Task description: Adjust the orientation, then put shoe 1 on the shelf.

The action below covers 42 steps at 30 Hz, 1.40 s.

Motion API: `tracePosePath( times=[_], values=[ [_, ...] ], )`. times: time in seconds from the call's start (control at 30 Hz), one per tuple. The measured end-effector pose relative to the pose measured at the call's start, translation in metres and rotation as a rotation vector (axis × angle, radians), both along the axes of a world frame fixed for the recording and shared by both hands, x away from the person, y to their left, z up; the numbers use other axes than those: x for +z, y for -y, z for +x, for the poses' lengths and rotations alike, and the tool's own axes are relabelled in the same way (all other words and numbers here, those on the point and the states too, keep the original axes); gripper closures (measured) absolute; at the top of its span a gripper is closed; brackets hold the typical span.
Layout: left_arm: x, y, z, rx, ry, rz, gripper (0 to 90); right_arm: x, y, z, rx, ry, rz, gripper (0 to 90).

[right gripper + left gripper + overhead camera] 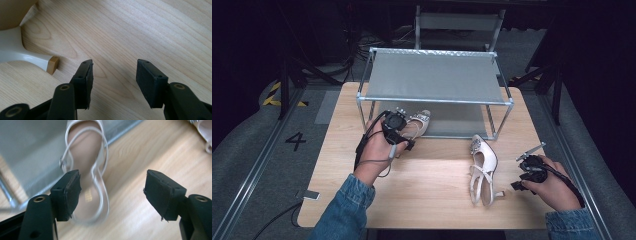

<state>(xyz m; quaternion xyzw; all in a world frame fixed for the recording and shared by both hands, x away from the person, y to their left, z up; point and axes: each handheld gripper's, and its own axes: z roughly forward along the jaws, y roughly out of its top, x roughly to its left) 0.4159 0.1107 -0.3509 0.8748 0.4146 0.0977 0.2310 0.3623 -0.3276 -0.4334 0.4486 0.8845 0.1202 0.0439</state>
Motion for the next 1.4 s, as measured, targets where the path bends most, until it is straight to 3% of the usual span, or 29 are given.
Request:
tracePosePath(
  times=[0.23, 0.4, 0.73, 0.97, 1.2, 1.3, 1.4],
  values=[
    [-0.002, -0.017, -0.018, 0.000, -0.014, 0.026, 27.9, 0.001, -0.002, 0.001, 0.004, 0.002, 0.000, 48.7],
    [-0.002, -0.026, -0.028, 0.014, -0.006, 0.014, 28.4, 0.001, -0.004, 0.002, 0.009, 0.003, -0.001, 48.5],
    [-0.011, -0.043, -0.037, 0.031, -0.078, 0.089, 28.7, 0.003, -0.009, 0.004, 0.021, 0.006, -0.006, 48.2],
    [-0.029, -0.053, -0.034, 0.035, -0.147, 0.153, 28.7, 0.002, -0.007, 0.004, 0.013, 0.004, -0.010, 48.2],
    [-0.051, -0.058, -0.024, 0.049, -0.155, 0.152, 30.7, 0.001, -0.006, 0.003, 0.014, 0.006, -0.018, 48.2],
    [-0.058, -0.056, -0.019, 0.034, -0.147, 0.155, 32.4, 0.001, -0.006, 0.002, 0.017, 0.008, -0.019, 48.2],
    [-0.062, -0.052, -0.016, 0.030, -0.141, 0.135, 36.0, -0.001, -0.006, 0.001, 0.007, 0.001, -0.014, 48.2]
  ],
)
